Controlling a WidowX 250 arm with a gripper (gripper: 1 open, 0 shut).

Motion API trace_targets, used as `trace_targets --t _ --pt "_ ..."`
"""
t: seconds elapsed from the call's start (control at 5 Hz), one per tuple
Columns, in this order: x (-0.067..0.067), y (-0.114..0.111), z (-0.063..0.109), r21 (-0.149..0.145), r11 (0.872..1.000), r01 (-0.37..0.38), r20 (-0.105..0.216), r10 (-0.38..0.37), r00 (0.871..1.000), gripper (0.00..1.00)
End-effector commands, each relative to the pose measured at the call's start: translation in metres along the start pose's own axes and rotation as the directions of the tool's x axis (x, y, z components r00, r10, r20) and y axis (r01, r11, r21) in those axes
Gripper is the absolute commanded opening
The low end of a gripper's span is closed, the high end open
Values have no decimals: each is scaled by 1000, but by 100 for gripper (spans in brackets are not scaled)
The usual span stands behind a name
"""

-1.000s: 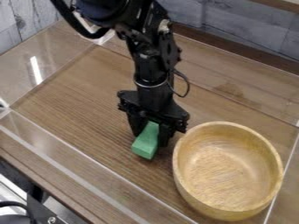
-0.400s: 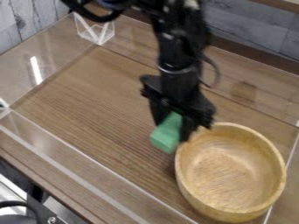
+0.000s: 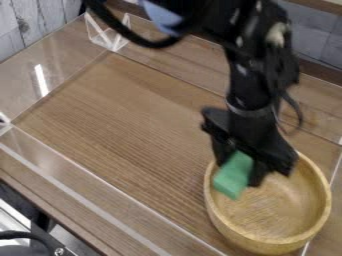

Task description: Put green object into wooden bowl

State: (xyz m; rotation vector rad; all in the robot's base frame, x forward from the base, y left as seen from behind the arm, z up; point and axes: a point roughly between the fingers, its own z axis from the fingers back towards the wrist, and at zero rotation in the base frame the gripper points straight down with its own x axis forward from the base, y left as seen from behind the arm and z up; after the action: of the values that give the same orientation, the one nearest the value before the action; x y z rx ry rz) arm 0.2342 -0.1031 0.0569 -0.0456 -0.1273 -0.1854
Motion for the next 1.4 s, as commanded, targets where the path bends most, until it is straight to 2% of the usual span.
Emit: trace_targets --t 0.0,0.2,0.8,1.2 --pt "8 -1 -2 -4 999 -49 14 49 999 0" --pt "14 4 1 -3 996 -93 12 93 996 100" --pt "25 21 -5 5 972 -234 28 234 972 100" --pt "29 25 28 -27 994 -104 39 105 994 100"
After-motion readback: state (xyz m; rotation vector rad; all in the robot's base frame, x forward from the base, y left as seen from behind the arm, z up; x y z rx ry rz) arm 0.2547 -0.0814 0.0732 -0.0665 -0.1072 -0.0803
